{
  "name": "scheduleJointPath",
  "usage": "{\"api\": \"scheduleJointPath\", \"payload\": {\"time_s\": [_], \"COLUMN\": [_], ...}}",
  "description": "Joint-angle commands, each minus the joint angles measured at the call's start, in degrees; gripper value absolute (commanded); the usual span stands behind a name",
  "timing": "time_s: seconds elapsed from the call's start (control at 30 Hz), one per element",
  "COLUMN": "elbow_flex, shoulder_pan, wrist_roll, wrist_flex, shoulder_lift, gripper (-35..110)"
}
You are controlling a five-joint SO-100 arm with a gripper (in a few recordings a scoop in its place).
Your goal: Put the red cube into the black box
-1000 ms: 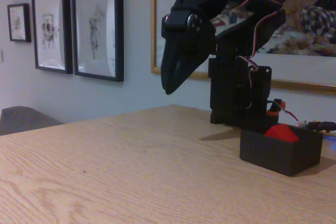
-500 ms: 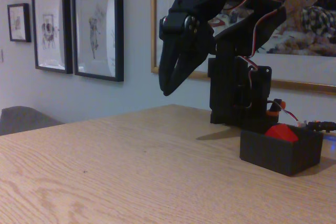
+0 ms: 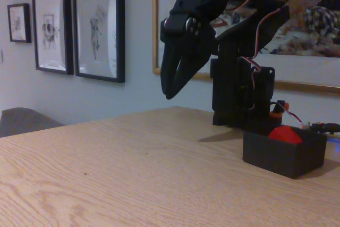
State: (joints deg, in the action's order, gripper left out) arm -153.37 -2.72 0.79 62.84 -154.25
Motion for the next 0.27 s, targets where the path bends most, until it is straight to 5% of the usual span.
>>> {"api": "scheduleJointPath", "payload": {"time_s": [0.0,0.23], "elbow_flex": [1.05,0.53], "shoulder_pan": [-0.44,-0.44], "wrist_roll": [0.44,1.05], "wrist_flex": [0.7,0.88], "shoulder_lift": [-0.62,-2.02], "gripper": [-1,0]}}
